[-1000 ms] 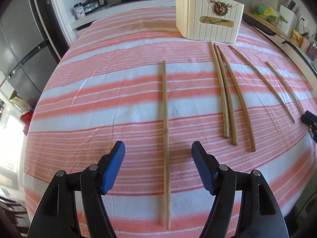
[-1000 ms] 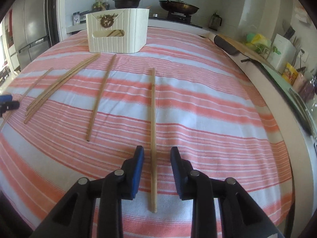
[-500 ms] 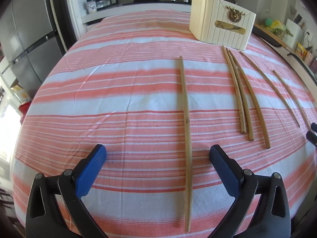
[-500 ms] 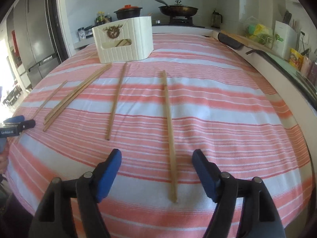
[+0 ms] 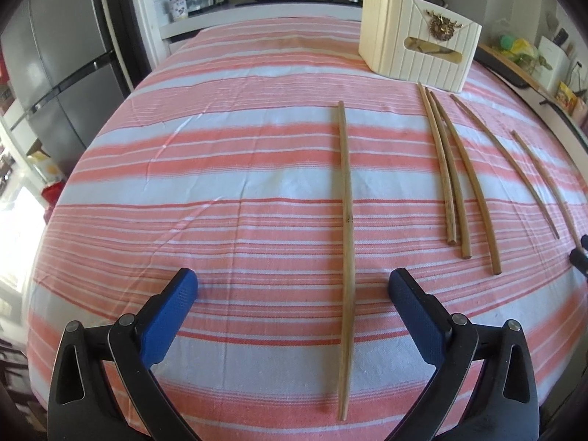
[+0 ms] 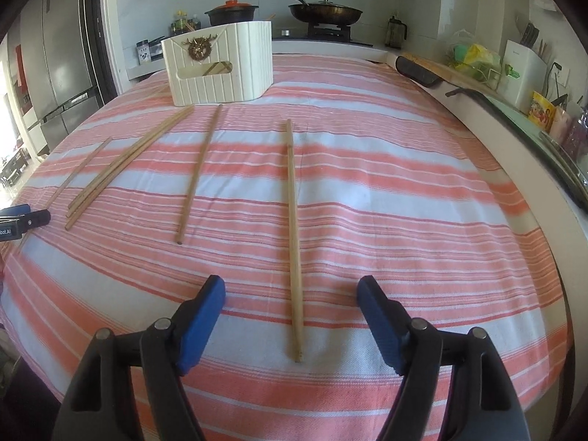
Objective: Organize utensils
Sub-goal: 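Move both open tools back down to the loose chopsticks on the cloth, then close the left tool on a chopstick while the right tool closes on another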
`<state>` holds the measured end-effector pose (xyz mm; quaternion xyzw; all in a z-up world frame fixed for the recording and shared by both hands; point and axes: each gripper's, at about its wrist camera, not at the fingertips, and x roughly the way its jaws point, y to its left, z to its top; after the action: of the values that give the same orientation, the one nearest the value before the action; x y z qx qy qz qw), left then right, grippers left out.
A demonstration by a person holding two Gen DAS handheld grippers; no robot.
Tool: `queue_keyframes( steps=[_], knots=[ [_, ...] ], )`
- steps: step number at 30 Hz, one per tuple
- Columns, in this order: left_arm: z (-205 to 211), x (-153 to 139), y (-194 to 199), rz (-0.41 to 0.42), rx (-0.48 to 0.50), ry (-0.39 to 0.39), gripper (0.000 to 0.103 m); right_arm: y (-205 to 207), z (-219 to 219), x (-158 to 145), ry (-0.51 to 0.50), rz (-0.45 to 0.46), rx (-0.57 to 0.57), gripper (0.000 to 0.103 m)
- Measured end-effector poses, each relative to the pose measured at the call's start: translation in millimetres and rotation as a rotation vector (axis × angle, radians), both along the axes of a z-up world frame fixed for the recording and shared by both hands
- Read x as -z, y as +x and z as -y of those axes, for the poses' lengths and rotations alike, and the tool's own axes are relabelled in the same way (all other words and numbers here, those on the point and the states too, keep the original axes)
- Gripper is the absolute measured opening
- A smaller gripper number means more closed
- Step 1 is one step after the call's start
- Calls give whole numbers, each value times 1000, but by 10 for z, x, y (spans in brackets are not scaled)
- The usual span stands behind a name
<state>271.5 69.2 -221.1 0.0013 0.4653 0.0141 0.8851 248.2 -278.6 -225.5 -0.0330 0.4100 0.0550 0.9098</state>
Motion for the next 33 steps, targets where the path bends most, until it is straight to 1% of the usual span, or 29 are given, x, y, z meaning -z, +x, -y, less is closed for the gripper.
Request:
queue_keyframes(
  steps=[2, 5, 7, 9, 10, 12, 13, 15, 17, 19, 20, 22, 24, 25, 26, 27, 29, 30, 31, 32, 33],
  knots=[
    [-24, 0, -38, -12, -7, -19, 103, -10, 0, 8, 6, 7, 7, 77],
    [-16, 2, -78, -5, -5, -15, 103, 3, -11, 4, 1, 0, 11, 77],
    [-18, 1, -83, -11, -7, -17, 102, 48, -10, -15, -5, -33, -1, 77],
    [-22, -6, -69, -28, 6, -18, 103, 125, 7, -51, -9, -99, -19, 77],
    [-28, -12, -46, -57, 25, -18, 103, 161, 21, -77, -10, -129, -22, 77],
    [-46, -52, 36, -128, 86, -27, 103, 215, 60, -164, 7, -152, -40, 77],
    [-75, -92, 76, -135, 100, -40, 102, 251, 76, -219, 21, -159, -63, 77],
    [-121, -216, 166, -108, 124, -56, 102, 360, 92, -309, 26, -176, -87, 77],
    [-96, -333, 296, -86, 158, -38, 102, 511, 66, -354, 17, -195, -114, 74],
    [-29, -376, 466, -80, 202, -30, 102, 678, 15, -325, 8, -214, -138, 63],
    [6, -362, 565, -89, 211, -27, 102, 767, -10, -292, 1, -224, -142, 60],
    [57, -281, 781, -121, 219, -25, 97, 937, -66, -208, 11, -248, -150, 50],
    [121, -176, 992, -159, 228, -11, 79, 1106, -116, -126, 4, -266, -157, 46],
    [143, -128, 1076, -176, 229, -1, 77, 1179, -151, -130, -8, -245, -164, 46],
    [161, -87, 1153, -187, 227, 5, 79, 1271, -186, -121, -18, -246, -169, 46],
    [166, -87, 1214, -175, 224, 2, 79, 1365, -213, -119, -21, -247, -169, 46],
    [165, -91, 1351, -185, 214, -5, 78, 1580, -244, -124, -5, -258, -158, 45],
    [161, -97, 1410, -189, 212, -7, 75, 1690, -249, -139, 4, -260, -153, 43],
    [164, -100, 1454, -193, 213, -6, 73, 1794, -261, -143, 7, -264, -148, 37],
    [174, -97, 1485, -196, 214, -3, 72, 1892, -273, -138, 8, -271, -142, 35],
    [175, -96, 1507, -197, 215, 0, 69, 1970, -282, -148, 5, -268, -135, 30]
  ],
)
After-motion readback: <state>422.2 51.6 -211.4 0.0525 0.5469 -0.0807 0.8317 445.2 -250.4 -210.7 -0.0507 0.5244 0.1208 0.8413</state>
